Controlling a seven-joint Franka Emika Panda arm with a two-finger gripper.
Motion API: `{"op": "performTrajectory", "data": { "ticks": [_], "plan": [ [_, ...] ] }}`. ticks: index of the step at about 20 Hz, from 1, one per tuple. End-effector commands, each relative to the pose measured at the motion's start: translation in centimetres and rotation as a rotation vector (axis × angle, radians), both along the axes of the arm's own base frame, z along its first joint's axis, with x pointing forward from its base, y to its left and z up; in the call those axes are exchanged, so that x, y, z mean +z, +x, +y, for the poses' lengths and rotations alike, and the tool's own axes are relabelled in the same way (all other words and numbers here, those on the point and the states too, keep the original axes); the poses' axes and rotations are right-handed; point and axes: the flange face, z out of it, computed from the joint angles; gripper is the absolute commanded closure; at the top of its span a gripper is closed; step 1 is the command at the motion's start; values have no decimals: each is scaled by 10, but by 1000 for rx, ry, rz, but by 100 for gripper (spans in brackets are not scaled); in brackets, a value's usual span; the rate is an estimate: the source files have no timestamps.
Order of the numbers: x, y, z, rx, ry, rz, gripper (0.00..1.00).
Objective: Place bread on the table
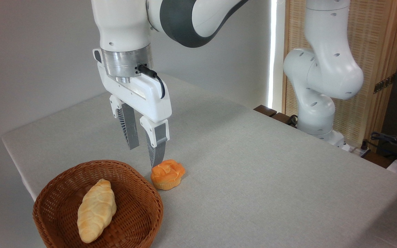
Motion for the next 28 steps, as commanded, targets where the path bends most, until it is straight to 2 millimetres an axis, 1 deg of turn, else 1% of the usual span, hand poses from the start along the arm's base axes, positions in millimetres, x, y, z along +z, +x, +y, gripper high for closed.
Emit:
{"op": "performTrajectory", "data": {
  "ticks": [1,24,26,28],
  "plan": [
    [5,-1,0,8,4,-6,0],
    [4,-2,-1,4,11,1,0],
    [5,-1,-1,8,3,-3,0],
    [12,0,-1,8,2,-15,0]
  ]
}}
